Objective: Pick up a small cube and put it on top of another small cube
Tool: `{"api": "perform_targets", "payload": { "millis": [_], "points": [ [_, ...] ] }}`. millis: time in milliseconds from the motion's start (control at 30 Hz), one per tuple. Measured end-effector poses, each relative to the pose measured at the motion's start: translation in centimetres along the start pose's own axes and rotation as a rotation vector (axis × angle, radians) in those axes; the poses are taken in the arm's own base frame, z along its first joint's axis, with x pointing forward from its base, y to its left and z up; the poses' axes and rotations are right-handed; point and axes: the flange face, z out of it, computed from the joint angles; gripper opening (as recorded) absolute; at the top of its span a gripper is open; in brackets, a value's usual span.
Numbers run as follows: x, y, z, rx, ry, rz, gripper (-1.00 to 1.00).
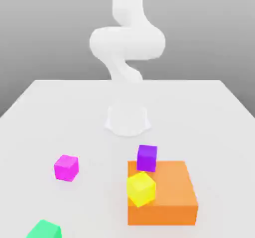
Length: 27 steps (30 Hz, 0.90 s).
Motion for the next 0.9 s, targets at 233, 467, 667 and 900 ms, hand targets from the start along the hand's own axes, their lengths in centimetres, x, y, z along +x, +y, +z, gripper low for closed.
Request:
{"api": "perform_targets", "payload": {
  "millis": [233, 467, 667, 900],
  "points": [
    [0.7, 8.8, 14.2, -0.252, 0.0, 0.436, 0.0],
    [-0.9, 21.4, 23.7, -0.482, 0.031, 0.889, 0.0],
    [-5.1, 32.7, 28.0, -0.669, 0.077, 1.288, 0.0],
    [-10.1, 40.5, 30.4, -0.8, 0.123, 1.586, 0.0]
  ]
}}
